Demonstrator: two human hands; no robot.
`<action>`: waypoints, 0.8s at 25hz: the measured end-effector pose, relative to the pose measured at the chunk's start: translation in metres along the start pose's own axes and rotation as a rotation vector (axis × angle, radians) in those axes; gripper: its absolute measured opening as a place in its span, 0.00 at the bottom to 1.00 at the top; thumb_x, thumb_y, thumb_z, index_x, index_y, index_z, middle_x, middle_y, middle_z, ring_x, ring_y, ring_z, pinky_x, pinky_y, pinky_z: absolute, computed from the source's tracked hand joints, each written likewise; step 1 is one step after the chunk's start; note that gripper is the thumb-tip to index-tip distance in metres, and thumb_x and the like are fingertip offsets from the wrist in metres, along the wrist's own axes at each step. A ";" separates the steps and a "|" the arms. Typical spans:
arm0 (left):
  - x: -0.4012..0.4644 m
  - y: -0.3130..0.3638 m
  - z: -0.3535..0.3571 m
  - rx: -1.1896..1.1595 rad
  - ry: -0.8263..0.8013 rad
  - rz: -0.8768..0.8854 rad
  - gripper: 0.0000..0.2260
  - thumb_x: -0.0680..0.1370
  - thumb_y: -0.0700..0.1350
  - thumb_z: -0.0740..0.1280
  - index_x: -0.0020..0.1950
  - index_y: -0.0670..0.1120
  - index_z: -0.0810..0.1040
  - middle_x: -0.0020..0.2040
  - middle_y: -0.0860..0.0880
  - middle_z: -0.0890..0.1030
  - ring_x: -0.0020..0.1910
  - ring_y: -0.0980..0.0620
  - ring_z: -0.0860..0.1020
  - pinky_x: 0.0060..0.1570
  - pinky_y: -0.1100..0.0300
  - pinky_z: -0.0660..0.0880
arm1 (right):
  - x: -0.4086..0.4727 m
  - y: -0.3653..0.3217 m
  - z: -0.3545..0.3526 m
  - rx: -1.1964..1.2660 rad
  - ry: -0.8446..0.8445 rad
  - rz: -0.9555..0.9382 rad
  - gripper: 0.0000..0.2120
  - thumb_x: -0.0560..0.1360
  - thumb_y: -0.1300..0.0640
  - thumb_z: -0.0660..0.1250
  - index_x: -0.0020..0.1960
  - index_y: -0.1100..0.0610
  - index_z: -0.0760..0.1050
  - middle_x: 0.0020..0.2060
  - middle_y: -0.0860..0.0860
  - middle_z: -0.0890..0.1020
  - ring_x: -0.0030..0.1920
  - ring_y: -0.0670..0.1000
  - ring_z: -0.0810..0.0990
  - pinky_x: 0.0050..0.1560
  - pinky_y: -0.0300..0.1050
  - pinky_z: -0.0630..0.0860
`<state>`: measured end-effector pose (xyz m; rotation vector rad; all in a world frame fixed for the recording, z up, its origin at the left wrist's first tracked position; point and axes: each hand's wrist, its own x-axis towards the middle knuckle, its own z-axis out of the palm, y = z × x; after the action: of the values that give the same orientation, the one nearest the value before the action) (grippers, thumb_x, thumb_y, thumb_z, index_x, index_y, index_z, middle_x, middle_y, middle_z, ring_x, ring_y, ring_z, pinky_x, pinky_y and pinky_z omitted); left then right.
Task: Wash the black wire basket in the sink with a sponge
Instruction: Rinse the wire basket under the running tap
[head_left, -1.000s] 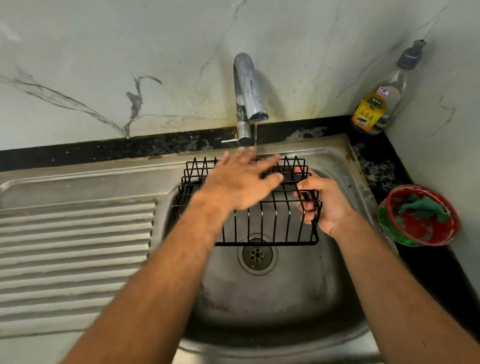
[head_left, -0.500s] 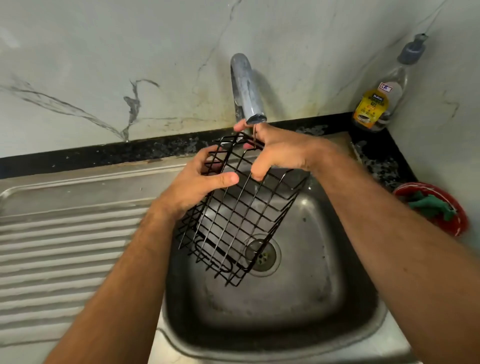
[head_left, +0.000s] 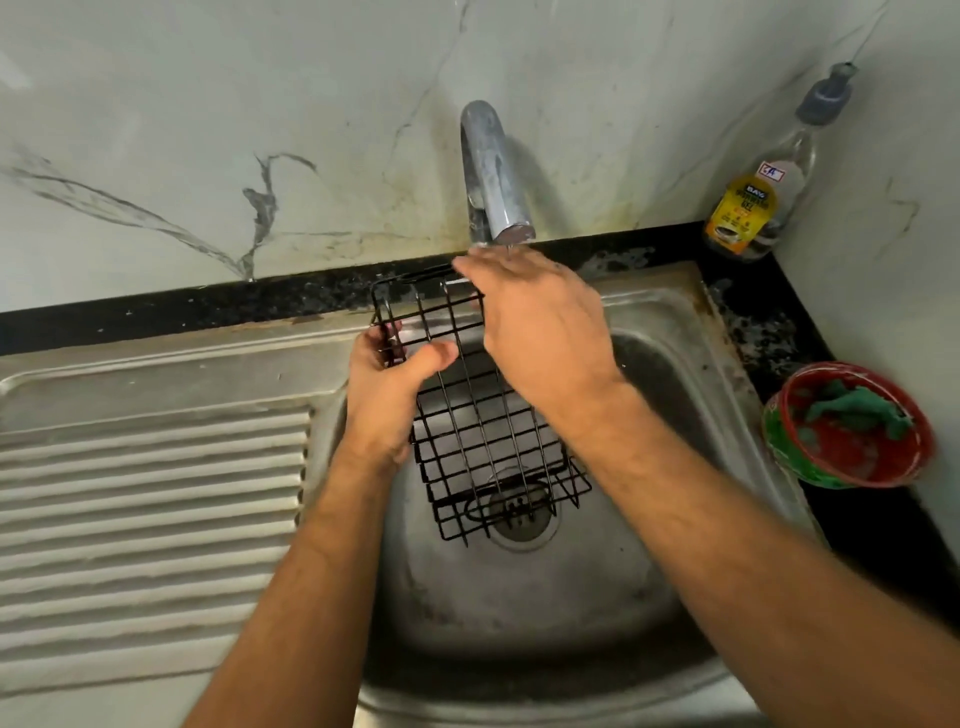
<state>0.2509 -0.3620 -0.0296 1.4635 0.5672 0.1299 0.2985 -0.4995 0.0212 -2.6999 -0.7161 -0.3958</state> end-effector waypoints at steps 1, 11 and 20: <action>-0.002 0.001 0.004 -0.002 0.030 0.019 0.36 0.58 0.49 0.80 0.63 0.45 0.73 0.50 0.52 0.78 0.44 0.63 0.79 0.46 0.69 0.74 | -0.002 -0.001 0.004 0.058 0.019 0.093 0.27 0.74 0.65 0.68 0.71 0.53 0.73 0.68 0.52 0.78 0.71 0.52 0.72 0.75 0.53 0.65; -0.022 -0.015 0.004 -0.013 0.116 0.054 0.26 0.67 0.47 0.79 0.61 0.52 0.73 0.54 0.54 0.81 0.53 0.59 0.81 0.56 0.64 0.77 | -0.045 0.004 0.029 0.508 0.242 -0.027 0.24 0.80 0.62 0.59 0.76 0.58 0.66 0.78 0.57 0.61 0.80 0.55 0.53 0.76 0.67 0.53; -0.037 -0.038 0.000 -0.070 0.168 -0.044 0.20 0.70 0.50 0.78 0.59 0.52 0.75 0.58 0.52 0.80 0.59 0.53 0.79 0.70 0.45 0.73 | -0.028 -0.007 -0.002 0.885 -0.033 0.640 0.27 0.75 0.59 0.65 0.68 0.35 0.71 0.62 0.39 0.78 0.50 0.33 0.77 0.59 0.40 0.73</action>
<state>0.2095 -0.3825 -0.0558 1.3786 0.7241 0.2373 0.2711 -0.5064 0.0148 -1.9194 0.0292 0.1181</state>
